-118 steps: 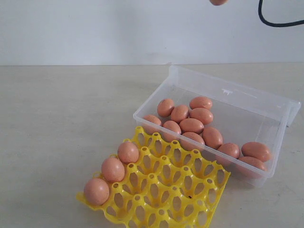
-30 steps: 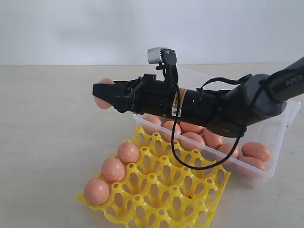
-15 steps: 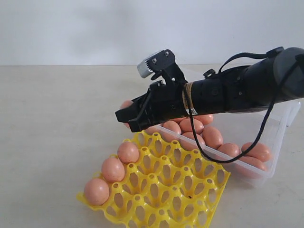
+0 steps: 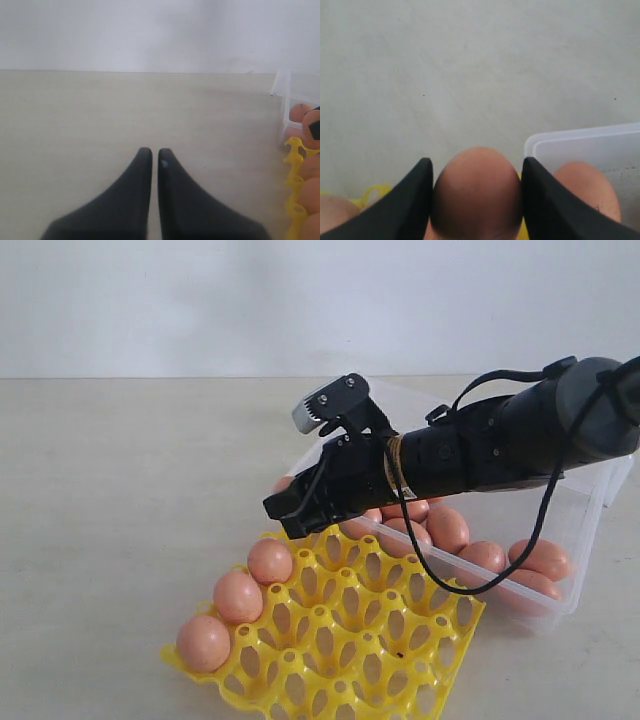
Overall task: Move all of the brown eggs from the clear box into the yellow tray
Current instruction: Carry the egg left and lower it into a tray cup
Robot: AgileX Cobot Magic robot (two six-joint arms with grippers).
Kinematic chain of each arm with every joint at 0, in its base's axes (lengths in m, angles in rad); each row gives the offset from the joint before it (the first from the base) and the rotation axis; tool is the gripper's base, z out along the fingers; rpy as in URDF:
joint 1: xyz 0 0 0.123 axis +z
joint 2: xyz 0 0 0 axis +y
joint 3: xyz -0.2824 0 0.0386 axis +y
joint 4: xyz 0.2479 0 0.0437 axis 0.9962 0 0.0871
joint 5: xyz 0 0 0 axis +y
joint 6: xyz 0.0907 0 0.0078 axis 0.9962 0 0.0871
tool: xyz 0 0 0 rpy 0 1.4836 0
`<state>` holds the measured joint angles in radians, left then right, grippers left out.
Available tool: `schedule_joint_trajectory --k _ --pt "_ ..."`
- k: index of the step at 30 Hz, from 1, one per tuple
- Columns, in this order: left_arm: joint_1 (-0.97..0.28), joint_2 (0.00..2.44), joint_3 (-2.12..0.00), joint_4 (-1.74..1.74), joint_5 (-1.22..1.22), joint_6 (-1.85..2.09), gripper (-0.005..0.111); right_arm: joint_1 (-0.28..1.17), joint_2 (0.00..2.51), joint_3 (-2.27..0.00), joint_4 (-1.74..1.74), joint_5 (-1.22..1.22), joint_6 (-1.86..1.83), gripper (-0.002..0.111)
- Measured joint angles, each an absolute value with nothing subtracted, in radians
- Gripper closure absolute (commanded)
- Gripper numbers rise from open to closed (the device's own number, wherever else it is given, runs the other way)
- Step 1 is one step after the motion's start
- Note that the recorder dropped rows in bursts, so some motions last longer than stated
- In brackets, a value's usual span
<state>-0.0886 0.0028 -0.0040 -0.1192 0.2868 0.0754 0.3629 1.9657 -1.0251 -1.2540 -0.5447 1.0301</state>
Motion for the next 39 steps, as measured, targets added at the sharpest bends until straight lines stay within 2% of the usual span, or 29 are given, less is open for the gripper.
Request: schedule_joint_trajectory --k 23,25,32,39 --pt "-0.089 0.003 -0.004 -0.119 0.287 0.075 0.103 0.363 1.966 -1.025 -1.254 -0.546 1.034 0.108" --pt "-0.089 0.003 -0.004 -0.119 0.287 0.075 0.103 0.363 1.966 -1.025 -1.254 -0.546 1.034 0.104" --pt "-0.089 0.003 -0.004 -0.119 0.287 0.075 0.103 0.362 1.966 -1.025 -1.254 -0.558 1.036 0.077" --pt "-0.089 0.003 -0.004 -0.119 0.287 0.075 0.103 0.362 1.966 -1.025 -1.254 -0.56 1.036 0.074"
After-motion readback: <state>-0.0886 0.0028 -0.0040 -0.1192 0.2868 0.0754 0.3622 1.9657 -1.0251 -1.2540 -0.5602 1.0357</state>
